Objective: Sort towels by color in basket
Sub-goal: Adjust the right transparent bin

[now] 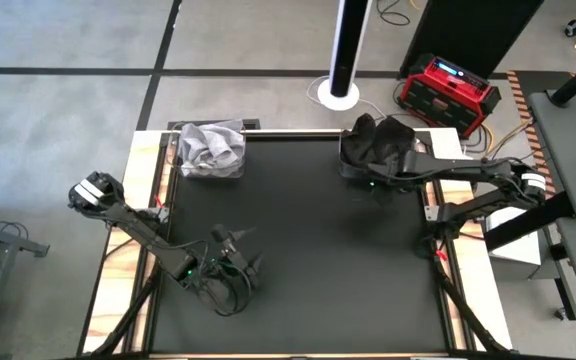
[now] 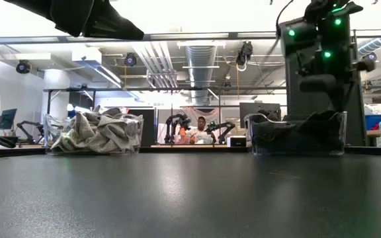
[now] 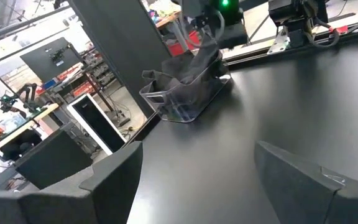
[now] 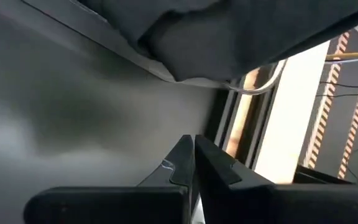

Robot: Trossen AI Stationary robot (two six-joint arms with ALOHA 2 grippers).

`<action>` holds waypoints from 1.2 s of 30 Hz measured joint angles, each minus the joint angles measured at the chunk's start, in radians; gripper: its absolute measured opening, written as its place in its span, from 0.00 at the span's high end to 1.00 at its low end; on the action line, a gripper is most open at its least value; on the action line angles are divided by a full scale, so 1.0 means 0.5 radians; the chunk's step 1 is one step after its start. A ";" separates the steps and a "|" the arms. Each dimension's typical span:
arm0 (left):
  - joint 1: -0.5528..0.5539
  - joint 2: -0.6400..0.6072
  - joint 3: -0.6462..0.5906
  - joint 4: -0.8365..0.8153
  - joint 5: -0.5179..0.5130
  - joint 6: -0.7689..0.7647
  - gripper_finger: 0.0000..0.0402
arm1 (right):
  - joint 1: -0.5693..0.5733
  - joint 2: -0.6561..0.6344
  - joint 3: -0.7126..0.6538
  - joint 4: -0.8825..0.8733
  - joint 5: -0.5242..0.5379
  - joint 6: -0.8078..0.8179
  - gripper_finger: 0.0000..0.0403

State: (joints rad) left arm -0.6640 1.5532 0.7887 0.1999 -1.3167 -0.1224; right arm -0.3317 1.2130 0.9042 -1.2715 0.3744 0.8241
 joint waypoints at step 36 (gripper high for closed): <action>0.000 0.000 0.000 0.001 0.001 0.009 0.27 | -0.332 0.038 -0.217 0.099 0.776 -0.073 0.98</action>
State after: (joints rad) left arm -0.6640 1.5532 0.7887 0.2005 -1.3163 -0.1177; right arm -0.4976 1.2320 0.7956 -1.2221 0.7624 0.7875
